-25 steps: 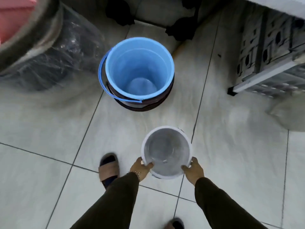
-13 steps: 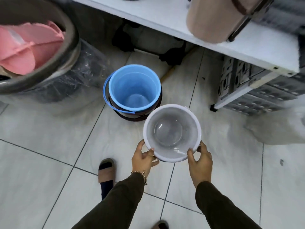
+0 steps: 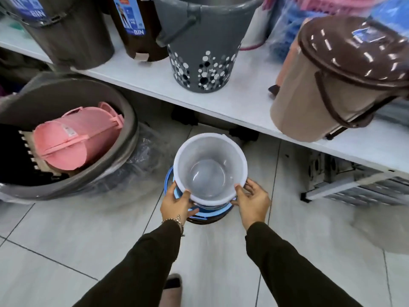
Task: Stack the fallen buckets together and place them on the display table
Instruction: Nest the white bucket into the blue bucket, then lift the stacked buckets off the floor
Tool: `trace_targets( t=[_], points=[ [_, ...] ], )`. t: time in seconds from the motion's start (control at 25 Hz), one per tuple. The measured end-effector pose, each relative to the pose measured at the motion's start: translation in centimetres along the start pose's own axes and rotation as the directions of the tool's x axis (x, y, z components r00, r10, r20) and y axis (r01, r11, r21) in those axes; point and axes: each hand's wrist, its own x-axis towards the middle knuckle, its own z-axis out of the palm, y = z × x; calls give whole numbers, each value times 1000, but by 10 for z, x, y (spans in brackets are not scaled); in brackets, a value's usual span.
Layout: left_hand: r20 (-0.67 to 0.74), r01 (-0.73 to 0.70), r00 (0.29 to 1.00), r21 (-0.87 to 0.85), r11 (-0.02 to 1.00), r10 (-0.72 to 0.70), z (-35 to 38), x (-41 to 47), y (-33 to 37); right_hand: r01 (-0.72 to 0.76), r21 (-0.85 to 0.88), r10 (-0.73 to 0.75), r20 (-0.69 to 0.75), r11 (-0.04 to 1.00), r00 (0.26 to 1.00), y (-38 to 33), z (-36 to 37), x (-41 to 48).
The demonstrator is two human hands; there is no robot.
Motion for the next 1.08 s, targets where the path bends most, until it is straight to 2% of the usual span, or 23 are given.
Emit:
trace_targets(
  t=[0.08,0.16,0.24,0.32,0.4,0.48,0.56,0.64,0.76,0.84,0.96,1.08],
  points=[
    [-46,12,999,205,979,-3,-9,45,-8,-88,-39,87,-11,995,996,25,31,20],
    [-55,18,998,475,880,9,-15,86,-28,-195,-74,194,-16,978,981,51,51,35],
    [-29,62,998,591,804,-56,-17,120,-51,-225,-173,222,-38,959,974,75,65,45],
    [-29,109,993,577,809,-113,-16,141,-70,-138,-418,121,-67,898,990,90,70,50],
    [-34,173,983,466,867,-178,-13,154,-78,-101,-576,44,-112,811,993,107,72,60],
    [-41,277,959,340,899,-280,-13,165,-82,-156,-618,71,-160,770,985,123,71,71],
    [-70,308,951,321,896,-302,-17,175,-90,-242,-622,175,-168,745,970,135,68,80],
    [-89,263,965,359,895,-248,-21,174,-94,-325,-598,299,-146,732,943,146,60,88],
    [-79,203,979,377,904,-187,-24,173,-96,-487,-343,500,-56,803,864,158,52,95],
    [-68,185,983,392,901,-173,-25,173,-93,-523,-215,532,-20,825,847,162,48,92],
    [-50,176,984,442,880,-172,-32,162,-81,-524,-110,526,-6,845,850,161,44,75],
    [-75,135,991,441,887,-114,-45,133,-64,-516,-12,516,22,857,856,146,38,42]
  ],
)
